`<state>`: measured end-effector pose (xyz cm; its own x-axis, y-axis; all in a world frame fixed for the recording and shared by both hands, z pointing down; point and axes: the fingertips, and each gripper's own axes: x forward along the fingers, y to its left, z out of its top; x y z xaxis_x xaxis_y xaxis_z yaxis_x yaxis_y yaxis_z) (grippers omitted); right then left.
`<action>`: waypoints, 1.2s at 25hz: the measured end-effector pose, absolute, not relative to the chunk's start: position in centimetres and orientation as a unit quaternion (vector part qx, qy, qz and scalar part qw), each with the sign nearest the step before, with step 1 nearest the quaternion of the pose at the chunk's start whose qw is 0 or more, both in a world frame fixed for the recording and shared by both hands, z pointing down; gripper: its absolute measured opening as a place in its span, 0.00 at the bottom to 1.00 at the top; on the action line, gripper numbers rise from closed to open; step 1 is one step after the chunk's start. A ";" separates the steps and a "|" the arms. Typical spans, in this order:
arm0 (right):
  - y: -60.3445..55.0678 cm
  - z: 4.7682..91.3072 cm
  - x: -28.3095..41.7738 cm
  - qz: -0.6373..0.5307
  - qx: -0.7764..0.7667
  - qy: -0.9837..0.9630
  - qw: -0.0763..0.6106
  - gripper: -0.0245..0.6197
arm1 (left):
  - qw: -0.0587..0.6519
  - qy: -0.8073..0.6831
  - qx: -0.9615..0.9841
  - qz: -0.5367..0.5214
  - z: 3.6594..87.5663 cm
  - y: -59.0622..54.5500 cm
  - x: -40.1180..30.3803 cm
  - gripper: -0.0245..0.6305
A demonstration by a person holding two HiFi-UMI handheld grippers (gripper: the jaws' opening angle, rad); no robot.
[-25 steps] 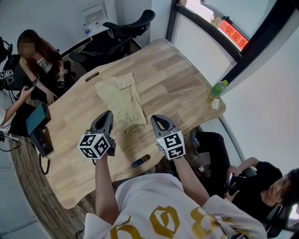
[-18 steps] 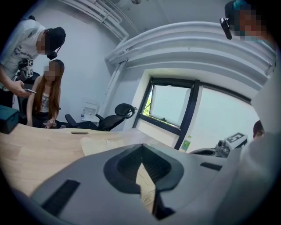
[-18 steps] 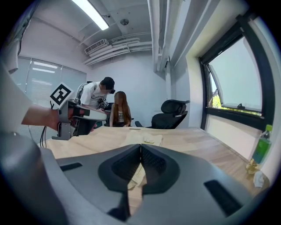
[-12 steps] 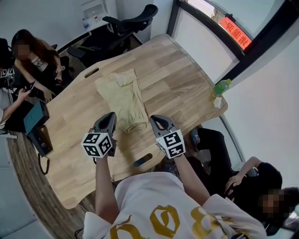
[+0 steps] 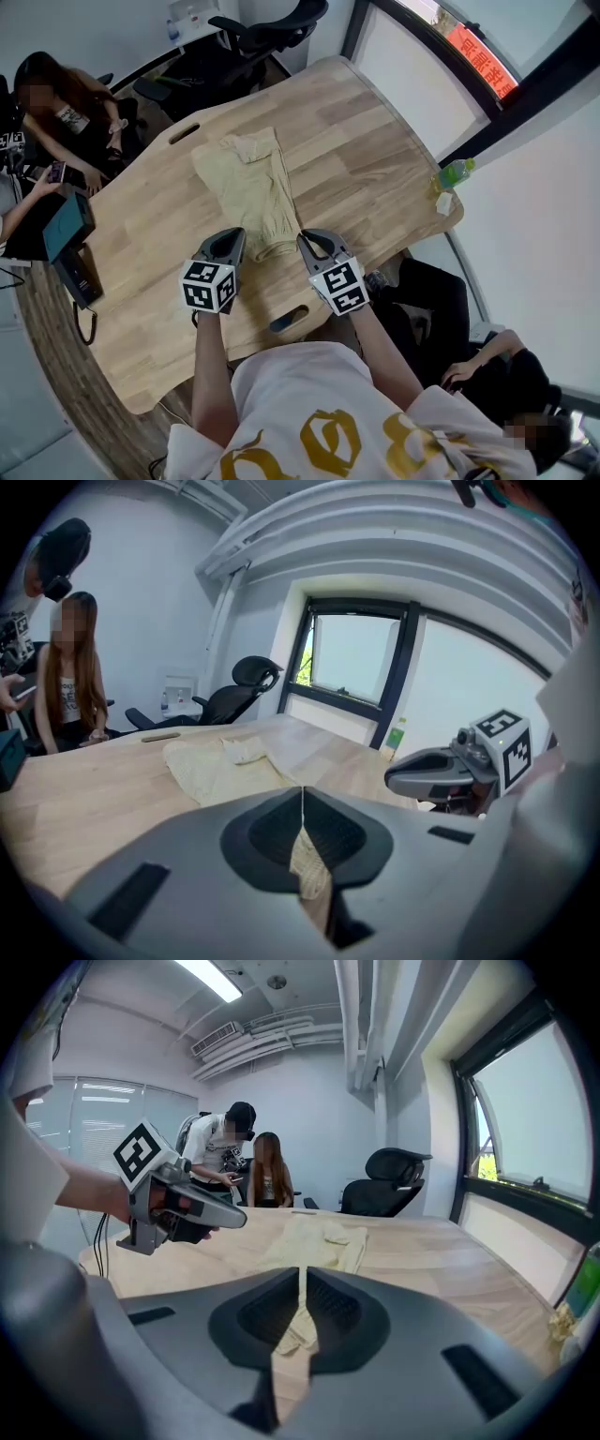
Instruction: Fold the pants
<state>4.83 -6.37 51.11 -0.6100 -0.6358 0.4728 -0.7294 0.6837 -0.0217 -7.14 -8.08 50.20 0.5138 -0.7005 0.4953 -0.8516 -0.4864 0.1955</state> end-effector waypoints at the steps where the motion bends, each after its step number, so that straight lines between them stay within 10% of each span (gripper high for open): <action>1: -6.4 51.4 4.7 0.108 0.379 -0.891 0.224 0.05 | 0.213 -0.456 0.844 0.185 50.6 -8.0 -7.0 0.05; 30: -5.3 60.2 1.6 0.062 0.199 -0.897 0.389 0.34 | 0.246 -0.299 0.864 0.321 58.5 -5.0 -3.8 0.31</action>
